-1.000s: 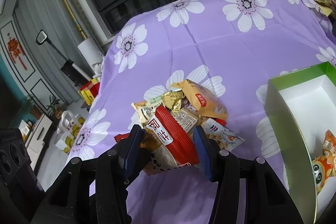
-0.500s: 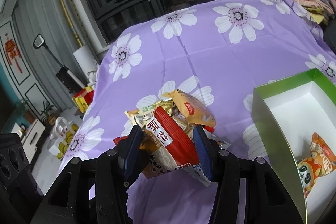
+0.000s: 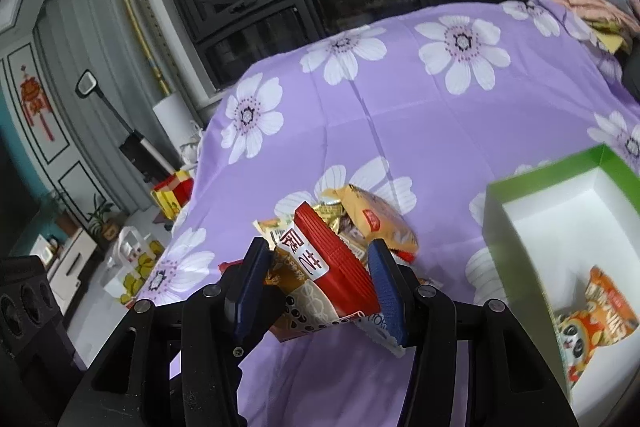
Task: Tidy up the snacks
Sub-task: 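Carry both held bags toward the green-rimmed white box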
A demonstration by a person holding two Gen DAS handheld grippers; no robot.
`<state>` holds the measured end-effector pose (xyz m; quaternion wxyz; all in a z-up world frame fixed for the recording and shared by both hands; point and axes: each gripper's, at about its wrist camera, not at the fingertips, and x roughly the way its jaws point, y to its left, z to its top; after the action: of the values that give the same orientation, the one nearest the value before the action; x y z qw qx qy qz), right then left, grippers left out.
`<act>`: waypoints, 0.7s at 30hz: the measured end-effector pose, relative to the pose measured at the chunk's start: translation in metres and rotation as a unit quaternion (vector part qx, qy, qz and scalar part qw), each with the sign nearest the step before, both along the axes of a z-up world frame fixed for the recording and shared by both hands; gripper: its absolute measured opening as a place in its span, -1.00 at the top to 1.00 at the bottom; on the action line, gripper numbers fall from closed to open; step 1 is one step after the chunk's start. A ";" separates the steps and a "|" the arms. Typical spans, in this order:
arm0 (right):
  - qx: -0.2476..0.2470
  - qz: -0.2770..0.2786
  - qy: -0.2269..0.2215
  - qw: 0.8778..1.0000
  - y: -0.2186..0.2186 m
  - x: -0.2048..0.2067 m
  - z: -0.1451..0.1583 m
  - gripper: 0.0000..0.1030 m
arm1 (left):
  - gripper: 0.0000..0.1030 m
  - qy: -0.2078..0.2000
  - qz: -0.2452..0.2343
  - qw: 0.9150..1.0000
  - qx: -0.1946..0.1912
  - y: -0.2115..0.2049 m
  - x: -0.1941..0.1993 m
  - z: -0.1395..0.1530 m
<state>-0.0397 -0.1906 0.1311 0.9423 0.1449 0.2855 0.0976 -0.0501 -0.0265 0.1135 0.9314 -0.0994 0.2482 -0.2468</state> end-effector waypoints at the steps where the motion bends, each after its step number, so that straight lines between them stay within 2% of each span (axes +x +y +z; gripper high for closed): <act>1: 0.001 0.004 -0.003 1.000 -0.002 -0.001 0.004 -0.05 | 0.33 -0.002 0.000 1.000 -0.001 -0.001 -0.001 0.004; 5: 0.002 0.008 -0.024 1.000 -0.013 -0.008 0.018 -0.05 | 0.33 -0.010 -0.013 1.000 -0.012 -0.008 -0.005 0.018; 10: 0.006 -0.005 -0.034 0.999 -0.028 -0.016 0.029 -0.05 | 0.33 -0.033 -0.018 0.999 0.019 -0.033 -0.016 0.034; 13: -0.006 -0.012 -0.042 0.999 -0.035 -0.020 0.035 -0.05 | 0.32 -0.032 -0.027 0.999 0.017 -0.041 -0.018 0.039; 21: 0.012 -0.042 -0.048 0.998 -0.067 -0.031 0.047 -0.05 | 0.31 -0.033 -0.057 0.998 0.024 -0.071 -0.022 0.055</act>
<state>-0.0703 -0.2579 0.1785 0.9565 0.1630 0.2319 0.0685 -0.0723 -0.0971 0.1684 0.9258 -0.0546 0.2283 -0.2962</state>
